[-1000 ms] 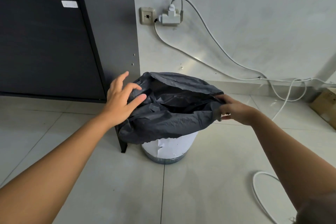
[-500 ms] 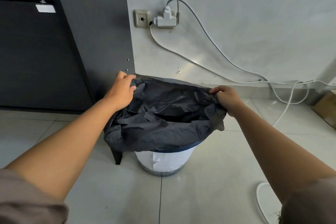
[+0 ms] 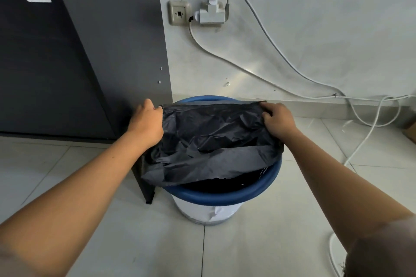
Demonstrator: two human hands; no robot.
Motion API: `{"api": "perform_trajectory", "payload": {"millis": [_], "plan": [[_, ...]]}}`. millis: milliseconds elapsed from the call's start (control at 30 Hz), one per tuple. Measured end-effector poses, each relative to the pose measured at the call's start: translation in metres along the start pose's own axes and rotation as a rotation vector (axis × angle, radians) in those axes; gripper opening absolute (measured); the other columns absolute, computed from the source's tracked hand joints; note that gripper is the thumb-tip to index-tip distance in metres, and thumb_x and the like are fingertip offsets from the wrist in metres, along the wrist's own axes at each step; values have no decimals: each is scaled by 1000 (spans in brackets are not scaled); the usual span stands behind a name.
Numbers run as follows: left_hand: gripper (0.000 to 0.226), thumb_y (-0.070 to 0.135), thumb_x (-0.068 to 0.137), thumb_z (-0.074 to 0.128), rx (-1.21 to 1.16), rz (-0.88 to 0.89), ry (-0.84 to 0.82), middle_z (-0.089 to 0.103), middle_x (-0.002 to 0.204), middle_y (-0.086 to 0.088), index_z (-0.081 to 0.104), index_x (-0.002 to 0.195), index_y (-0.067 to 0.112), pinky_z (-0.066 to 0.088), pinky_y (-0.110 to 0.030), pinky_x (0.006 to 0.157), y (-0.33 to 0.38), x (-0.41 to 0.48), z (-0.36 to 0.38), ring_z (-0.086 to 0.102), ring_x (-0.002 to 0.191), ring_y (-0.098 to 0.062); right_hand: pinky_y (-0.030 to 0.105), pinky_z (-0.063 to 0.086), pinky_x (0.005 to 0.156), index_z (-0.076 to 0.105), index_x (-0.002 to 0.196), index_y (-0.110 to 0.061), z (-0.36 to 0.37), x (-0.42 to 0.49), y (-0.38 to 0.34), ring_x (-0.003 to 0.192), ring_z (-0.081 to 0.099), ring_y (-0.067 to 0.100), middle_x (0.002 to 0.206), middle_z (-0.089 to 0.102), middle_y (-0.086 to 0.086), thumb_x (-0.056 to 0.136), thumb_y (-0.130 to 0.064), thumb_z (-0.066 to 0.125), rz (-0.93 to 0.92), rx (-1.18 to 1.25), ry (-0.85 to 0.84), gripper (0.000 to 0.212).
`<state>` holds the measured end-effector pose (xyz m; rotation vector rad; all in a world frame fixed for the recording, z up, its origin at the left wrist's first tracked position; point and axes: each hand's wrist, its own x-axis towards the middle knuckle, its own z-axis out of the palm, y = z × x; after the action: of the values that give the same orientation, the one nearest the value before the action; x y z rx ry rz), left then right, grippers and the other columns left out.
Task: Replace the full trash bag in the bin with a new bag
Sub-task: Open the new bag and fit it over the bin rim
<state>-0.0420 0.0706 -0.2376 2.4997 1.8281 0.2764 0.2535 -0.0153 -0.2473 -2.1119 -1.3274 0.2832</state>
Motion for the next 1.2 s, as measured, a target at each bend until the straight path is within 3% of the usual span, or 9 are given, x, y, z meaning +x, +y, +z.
{"api": "perform_trajectory", "payload": {"millis": [200,333,500,667,767,900,1000,1133,1200], "plan": [[51,-14,78,44,-250,149,69,30,134,-9,52,118,16,42,-40,98,9,10,-9,35,125,-30,14,27,72,65,102,-6,-4,10,-15,99,53,30,114,52,18,81,7,42,-29,53,119,33],[41,4,92,44,-113,324,-140,8,158,-3,52,123,30,16,-44,115,13,29,-7,12,146,-27,19,35,85,69,99,-13,-5,22,-13,109,53,29,118,60,14,76,10,34,-21,109,43,47],[44,17,99,39,-138,298,-159,37,141,-4,38,143,21,28,-40,112,14,59,3,32,133,-25,33,44,103,70,109,-14,-7,37,-13,114,56,24,122,64,12,79,8,31,95,389,-51,54],[46,-1,95,38,-279,286,-91,44,116,-7,50,135,18,35,-26,95,9,77,10,47,114,-25,20,37,98,65,119,-8,-2,47,-15,113,55,13,126,63,6,92,-7,50,29,400,-112,31],[46,-7,93,34,-396,209,32,48,104,-13,61,126,12,37,-26,87,13,90,15,52,103,-33,18,32,101,60,127,-9,5,57,-15,126,49,17,134,57,5,91,-1,44,-8,306,-123,40],[40,1,96,34,-631,-118,-24,59,124,-15,64,120,12,43,-31,93,14,102,26,55,112,-34,23,30,104,60,128,-14,16,70,-14,130,45,21,138,55,4,94,-10,39,-2,93,-183,40],[25,4,94,46,-851,-283,4,61,119,-14,63,109,14,43,-27,78,14,105,28,56,99,-26,26,35,97,63,121,-14,20,73,-12,123,50,24,131,60,6,96,-22,42,38,64,-205,34],[29,-2,93,47,-922,-324,-1,55,95,-9,55,73,18,36,-15,54,11,104,31,49,76,-18,31,39,95,68,106,-10,23,74,-9,112,56,25,116,64,8,96,-27,45,103,179,-244,30],[34,-4,95,38,-931,-303,-90,58,97,-10,67,84,10,36,-14,54,10,102,30,46,65,-12,32,41,90,69,101,-7,23,75,-9,104,57,24,112,64,10,96,-25,43,143,224,-272,32]]}}
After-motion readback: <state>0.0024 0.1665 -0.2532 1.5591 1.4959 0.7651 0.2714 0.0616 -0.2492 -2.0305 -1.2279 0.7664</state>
